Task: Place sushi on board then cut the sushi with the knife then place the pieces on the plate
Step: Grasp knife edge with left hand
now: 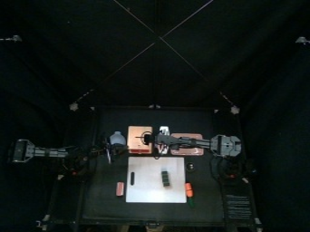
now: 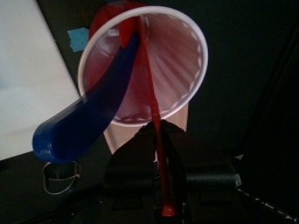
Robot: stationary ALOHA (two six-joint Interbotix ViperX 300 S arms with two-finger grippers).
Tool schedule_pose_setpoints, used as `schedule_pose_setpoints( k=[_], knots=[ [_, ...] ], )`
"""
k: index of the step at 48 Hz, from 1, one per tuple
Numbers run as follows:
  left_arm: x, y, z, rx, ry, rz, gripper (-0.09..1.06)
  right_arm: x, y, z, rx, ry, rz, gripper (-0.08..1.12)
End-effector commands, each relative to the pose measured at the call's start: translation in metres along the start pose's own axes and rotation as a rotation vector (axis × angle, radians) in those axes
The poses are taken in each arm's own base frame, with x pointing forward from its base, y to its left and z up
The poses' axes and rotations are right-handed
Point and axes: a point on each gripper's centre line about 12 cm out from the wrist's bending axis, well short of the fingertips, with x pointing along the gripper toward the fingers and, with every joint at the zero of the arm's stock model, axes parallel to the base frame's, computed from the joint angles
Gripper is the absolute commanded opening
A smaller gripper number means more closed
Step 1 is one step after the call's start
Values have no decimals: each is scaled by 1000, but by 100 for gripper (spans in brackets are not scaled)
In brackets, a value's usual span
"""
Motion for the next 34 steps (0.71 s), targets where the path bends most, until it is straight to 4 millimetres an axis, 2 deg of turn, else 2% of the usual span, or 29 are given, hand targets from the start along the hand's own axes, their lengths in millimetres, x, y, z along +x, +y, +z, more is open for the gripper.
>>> schedule_pose_setpoints(
  k=[1,8,19,34],
  knots=[
    [2,-1,6,1,-19,0,-2,-22,-13,-2,41,-53,12,33],
    [2,-1,5,2,-17,0,-2,-39,-18,-3,72,-88,54,33],
    [2,-1,6,6,-20,-2,-2,-71,-34,-15,122,-154,88,33],
    [4,-5,12,24,-34,-21,-2,-127,-52,-59,193,-291,75,33]
  ],
)
